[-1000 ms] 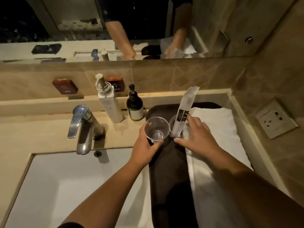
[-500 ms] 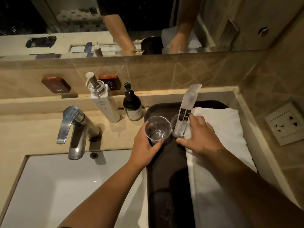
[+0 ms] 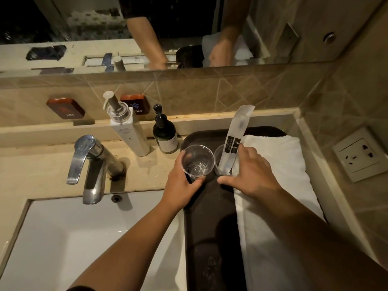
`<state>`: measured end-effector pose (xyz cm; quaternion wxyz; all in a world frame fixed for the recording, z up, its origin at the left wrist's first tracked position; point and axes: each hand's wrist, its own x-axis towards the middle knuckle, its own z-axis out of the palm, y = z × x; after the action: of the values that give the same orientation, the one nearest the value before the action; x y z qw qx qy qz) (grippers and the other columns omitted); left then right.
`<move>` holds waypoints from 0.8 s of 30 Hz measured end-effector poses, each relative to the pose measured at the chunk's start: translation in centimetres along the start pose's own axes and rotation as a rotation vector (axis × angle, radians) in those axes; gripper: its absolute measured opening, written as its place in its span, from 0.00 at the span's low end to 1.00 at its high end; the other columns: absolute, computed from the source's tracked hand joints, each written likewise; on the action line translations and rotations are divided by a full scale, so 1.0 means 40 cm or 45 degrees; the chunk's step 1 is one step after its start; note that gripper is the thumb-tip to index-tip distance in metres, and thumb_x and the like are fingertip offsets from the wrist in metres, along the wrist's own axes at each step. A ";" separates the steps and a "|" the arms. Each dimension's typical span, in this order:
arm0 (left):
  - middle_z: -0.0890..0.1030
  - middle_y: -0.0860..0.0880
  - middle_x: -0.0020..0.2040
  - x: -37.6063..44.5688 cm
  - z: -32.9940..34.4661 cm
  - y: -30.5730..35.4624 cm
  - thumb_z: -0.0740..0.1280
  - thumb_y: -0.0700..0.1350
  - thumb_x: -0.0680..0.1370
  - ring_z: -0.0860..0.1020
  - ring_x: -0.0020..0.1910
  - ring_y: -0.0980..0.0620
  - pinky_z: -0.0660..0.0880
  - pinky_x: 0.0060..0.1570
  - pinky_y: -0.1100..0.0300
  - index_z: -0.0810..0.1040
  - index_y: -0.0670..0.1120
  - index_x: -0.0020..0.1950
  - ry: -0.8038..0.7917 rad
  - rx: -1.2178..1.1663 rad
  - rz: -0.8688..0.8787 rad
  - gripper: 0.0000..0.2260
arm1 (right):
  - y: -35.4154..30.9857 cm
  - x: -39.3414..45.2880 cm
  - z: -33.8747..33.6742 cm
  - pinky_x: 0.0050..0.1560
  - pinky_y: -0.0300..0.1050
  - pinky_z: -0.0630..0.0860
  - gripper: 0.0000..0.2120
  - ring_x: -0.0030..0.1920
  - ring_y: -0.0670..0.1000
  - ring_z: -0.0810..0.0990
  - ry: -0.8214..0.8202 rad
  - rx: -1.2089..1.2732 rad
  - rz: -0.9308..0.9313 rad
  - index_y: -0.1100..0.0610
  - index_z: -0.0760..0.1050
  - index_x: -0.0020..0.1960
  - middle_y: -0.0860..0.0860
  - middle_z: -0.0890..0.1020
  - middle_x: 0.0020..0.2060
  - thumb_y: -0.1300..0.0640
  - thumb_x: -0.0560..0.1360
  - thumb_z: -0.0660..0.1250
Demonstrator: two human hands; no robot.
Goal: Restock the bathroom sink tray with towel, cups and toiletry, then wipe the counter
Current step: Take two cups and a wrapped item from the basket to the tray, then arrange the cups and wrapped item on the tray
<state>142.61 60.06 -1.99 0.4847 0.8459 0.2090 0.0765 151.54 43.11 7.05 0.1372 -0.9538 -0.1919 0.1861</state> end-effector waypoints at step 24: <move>0.66 0.57 0.73 -0.020 -0.029 0.015 0.77 0.52 0.70 0.64 0.66 0.64 0.63 0.61 0.68 0.51 0.59 0.77 -0.046 -0.028 -0.044 0.45 | 0.015 0.143 -0.080 0.48 0.45 0.76 0.15 0.51 0.50 0.81 0.097 0.936 0.141 0.55 0.77 0.61 0.50 0.83 0.52 0.49 0.77 0.68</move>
<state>141.69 60.36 -0.82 0.4990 0.8379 0.2141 0.0552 157.93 44.34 7.96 0.4674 -0.8559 -0.0553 0.2141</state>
